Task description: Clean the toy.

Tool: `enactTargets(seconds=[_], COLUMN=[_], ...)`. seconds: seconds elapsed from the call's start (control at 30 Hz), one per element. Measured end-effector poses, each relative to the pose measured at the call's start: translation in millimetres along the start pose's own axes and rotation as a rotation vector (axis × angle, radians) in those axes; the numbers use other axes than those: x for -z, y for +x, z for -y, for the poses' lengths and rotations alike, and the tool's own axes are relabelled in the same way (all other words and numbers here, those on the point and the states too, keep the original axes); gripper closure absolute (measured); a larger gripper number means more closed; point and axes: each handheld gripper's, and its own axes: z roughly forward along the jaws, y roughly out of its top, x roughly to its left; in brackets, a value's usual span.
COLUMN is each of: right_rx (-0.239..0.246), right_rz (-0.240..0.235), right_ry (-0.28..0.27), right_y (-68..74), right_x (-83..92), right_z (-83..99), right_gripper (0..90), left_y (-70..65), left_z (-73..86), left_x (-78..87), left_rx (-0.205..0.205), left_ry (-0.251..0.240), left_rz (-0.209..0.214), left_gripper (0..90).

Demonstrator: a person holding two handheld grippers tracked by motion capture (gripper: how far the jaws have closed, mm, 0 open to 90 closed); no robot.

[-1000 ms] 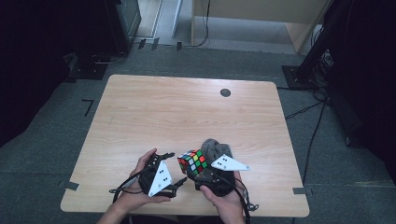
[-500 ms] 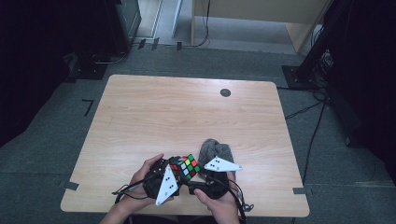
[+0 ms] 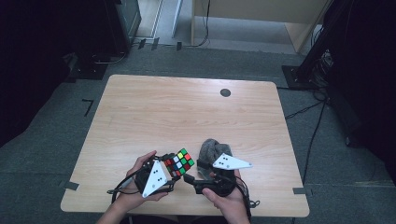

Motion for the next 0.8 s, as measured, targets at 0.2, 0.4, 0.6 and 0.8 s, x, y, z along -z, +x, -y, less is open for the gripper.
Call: enactTargets(seconds=[0.2, 0.4, 0.6, 0.8], right_rx=[0.034, 0.067, 0.048, 0.099], right_rz=[0.226, 0.448, 0.320, 0.149], right_ry=[0.042, 0.228, -0.005, -0.099], right_y=[-22.7, -56.9, -44.0, -17.7], right_x=[16.3, -8.2, 4.9, 11.2], right_z=[-2.1, 31.5, 23.1, 15.3], right_gripper=[28.2, 29.2, 45.7, 67.4], left_y=[11.8, 18.1, 20.4, 19.2], left_z=[3.7, 5.7, 7.8, 7.8], left_x=[5.9, 7.7, 5.7, 3.8], left_rx=[0.080, 0.146, 0.181, 0.212], left_ry=[-0.024, -0.044, -0.041, -0.032], left_rz=[0.026, 0.058, 0.091, 0.107], left_gripper=[33.6, 33.7, 33.7, 33.7])
